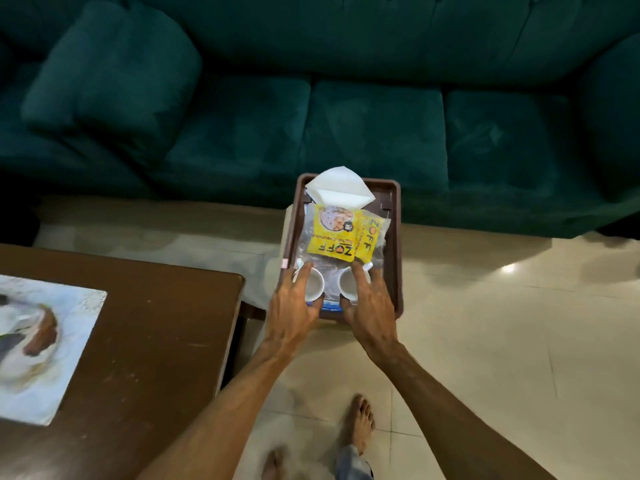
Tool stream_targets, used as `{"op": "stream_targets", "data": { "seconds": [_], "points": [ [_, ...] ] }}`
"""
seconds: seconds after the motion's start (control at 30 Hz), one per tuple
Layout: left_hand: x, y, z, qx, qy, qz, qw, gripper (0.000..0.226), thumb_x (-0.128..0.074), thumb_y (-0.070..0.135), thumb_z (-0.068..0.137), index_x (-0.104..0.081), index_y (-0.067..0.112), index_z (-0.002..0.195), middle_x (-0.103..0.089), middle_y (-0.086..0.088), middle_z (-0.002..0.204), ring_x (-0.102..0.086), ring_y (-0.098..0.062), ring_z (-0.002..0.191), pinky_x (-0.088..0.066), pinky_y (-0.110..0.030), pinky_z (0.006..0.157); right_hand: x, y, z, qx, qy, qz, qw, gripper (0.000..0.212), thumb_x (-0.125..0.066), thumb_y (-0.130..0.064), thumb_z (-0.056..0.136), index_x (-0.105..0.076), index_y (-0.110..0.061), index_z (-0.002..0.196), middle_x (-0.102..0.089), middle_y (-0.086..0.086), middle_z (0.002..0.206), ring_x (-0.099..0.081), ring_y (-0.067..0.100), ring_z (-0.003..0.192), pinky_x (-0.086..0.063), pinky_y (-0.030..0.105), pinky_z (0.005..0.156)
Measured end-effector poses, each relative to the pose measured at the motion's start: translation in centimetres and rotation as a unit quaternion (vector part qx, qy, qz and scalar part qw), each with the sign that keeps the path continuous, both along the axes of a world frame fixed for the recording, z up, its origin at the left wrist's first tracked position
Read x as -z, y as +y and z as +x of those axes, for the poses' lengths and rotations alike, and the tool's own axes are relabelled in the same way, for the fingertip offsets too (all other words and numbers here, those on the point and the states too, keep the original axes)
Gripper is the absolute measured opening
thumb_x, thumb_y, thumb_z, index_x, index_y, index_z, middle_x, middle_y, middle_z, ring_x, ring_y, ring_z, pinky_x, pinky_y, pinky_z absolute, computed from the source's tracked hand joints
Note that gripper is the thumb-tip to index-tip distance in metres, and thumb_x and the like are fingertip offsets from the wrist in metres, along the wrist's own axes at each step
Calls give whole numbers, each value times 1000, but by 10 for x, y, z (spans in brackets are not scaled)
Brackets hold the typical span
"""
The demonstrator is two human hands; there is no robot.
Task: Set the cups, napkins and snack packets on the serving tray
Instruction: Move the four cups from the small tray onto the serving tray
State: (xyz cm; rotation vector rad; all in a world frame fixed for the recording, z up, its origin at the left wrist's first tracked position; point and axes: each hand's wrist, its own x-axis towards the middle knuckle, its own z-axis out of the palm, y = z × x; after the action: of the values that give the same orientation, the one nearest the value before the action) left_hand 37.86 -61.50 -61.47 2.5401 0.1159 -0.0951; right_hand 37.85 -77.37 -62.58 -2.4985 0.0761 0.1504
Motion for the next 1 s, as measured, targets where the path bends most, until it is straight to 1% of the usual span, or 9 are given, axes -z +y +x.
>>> {"op": "stream_targets", "data": {
  "seconds": [0.13,0.23,0.37,0.47,0.57,0.7,0.83,0.93,1.0],
  "points": [
    [-32,56,-44,-23,-21,7,1000,62,-78,28,81,-55,18,138,-60,-10,120,-66,-34,96,-57,-41,74,-28,59,-30,-25,-6,1,1000,65,-72,-20,82,-47,-21,142,-50,15,133,-54,36,118,-53,43,84],
    [-47,113,-83,-53,-31,10,998,62,-79,30,82,-54,20,137,-59,-7,119,-67,-31,91,-58,-39,71,-44,115,-58,-48,-16,5,999,65,-70,-19,83,-47,-19,143,-50,16,135,-53,37,119,-54,45,86],
    [-60,212,-148,-86,-46,-3,995,64,-83,28,79,-55,20,136,-61,-8,118,-68,-28,93,-60,-36,74,-63,212,-109,-87,-23,-2,996,69,-73,-19,81,-46,-21,144,-48,14,141,-53,34,125,-52,41,94],
    [-68,289,-195,-120,-54,-4,991,64,-85,29,77,-58,18,134,-63,-9,116,-69,-28,95,-59,-34,75,-70,286,-153,-115,-23,-7,993,72,-74,-17,79,-46,-19,146,-50,15,140,-53,34,126,-51,39,95],
    [-73,365,-242,-143,-50,9,988,62,-83,32,78,-58,18,134,-65,-9,115,-68,-26,97,-57,-32,77,-77,361,-197,-124,-9,-1,992,72,-73,-19,79,-45,-22,145,-50,12,139,-53,34,125,-50,41,95],
    [-79,466,-292,-181,-43,18,982,64,-82,34,80,-56,17,136,-65,-13,120,-68,-30,103,-60,-39,82,-87,461,-242,-149,1,20,989,71,-77,-23,83,-43,-26,145,-49,8,140,-56,29,123,-51,40,97],
    [-85,542,-316,-220,-18,22,975,68,-84,34,78,-56,17,138,-63,-15,123,-70,-31,101,-61,-39,80,-87,539,-258,-170,11,31,985,74,-80,-27,83,-41,-27,146,-47,7,144,-53,26,127,-52,39,99],
    [-82,587,-316,-231,-10,24,973,68,-85,32,76,-57,17,136,-63,-16,119,-70,-33,96,-59,-40,76,-78,588,-254,-179,16,26,983,73,-78,-29,85,-39,-29,147,-44,9,148,-52,30,130,-53,43,100],
    [-76,615,-310,-233,-3,19,972,67,-85,31,77,-56,18,137,-63,-15,120,-70,-33,97,-59,-40,77,-69,618,-246,-177,23,23,984,72,-75,-29,88,-37,-30,149,-40,11,153,-49,32,135,-50,43,103]
  ]
}}
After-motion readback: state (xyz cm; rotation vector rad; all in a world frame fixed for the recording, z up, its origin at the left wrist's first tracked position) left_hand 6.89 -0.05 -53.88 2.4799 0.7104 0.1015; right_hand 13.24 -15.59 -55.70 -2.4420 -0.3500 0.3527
